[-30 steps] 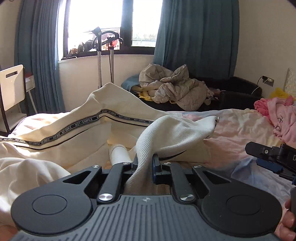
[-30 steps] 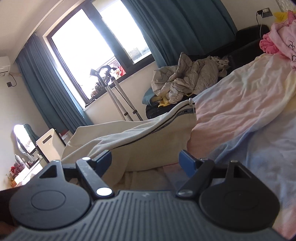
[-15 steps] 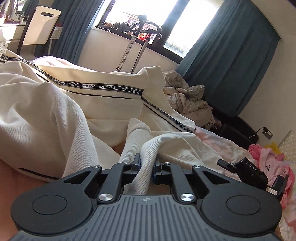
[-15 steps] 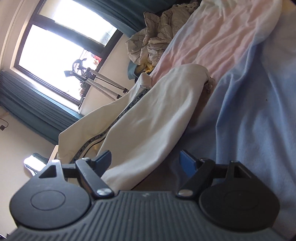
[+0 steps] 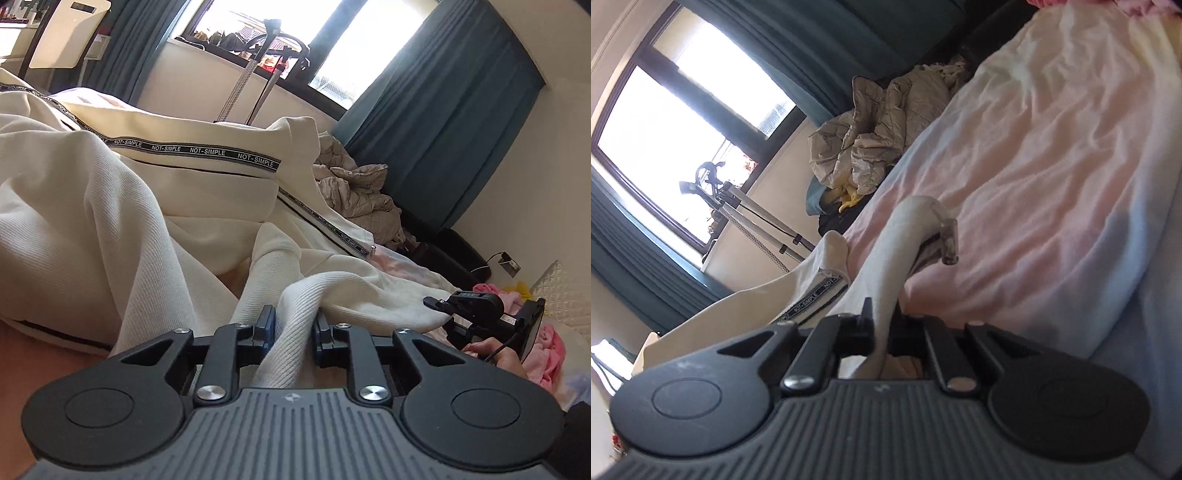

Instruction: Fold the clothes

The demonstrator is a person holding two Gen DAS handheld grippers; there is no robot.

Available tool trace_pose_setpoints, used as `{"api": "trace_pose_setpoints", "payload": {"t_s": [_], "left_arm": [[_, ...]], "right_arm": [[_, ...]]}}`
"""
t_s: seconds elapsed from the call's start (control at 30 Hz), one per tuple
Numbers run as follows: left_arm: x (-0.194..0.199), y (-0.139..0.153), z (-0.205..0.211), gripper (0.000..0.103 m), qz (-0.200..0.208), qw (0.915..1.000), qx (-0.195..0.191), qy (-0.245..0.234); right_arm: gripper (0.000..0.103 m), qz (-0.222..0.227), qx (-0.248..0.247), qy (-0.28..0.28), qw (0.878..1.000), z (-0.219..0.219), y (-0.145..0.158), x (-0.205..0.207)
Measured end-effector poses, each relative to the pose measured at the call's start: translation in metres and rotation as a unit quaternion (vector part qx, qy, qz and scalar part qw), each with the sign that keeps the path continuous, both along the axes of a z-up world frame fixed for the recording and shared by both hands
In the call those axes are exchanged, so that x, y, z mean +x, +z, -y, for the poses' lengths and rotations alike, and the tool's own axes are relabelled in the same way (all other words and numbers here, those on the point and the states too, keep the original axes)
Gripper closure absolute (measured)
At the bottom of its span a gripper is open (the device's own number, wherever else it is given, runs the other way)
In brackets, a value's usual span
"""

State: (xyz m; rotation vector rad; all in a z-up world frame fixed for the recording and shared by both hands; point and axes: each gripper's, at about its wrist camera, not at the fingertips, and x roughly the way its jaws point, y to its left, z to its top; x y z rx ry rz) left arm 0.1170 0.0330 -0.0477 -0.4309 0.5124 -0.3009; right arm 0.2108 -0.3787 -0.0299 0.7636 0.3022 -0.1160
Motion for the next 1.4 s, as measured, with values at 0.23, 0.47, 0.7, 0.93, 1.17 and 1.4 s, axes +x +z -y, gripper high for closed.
{"api": "trace_pose_setpoints", "payload": {"t_s": [0.23,0.47,0.7,0.93,1.17,1.4], "left_arm": [[-0.027,0.022,-0.011,0.027,0.016,0.9996,0.004,0.021],[-0.048,0.043,-0.046,0.023,-0.004,0.9966,0.015,0.081],[-0.07,0.053,-0.127,0.017,-0.099,0.9793,0.002,0.177],[-0.07,0.028,-0.194,0.016,-0.142,0.9525,-0.084,0.256],[-0.028,-0.002,-0.215,0.017,-0.145,0.9296,-0.173,0.291],[-0.004,-0.002,-0.216,0.055,-0.107,0.9413,-0.142,0.287]], "right_arm": [[0.097,0.006,-0.056,-0.055,0.997,0.027,0.027,-0.017],[0.097,-0.063,-0.008,-0.139,0.988,0.069,-0.032,-0.065],[0.097,-0.131,0.04,-0.221,0.966,0.112,-0.09,-0.113],[0.096,-0.126,0.037,-0.218,0.967,0.111,-0.096,-0.109],[0.096,-0.111,0.034,-0.209,0.971,0.11,-0.096,-0.1],[0.096,-0.06,0.064,-0.198,0.976,0.114,-0.082,-0.088]]}}
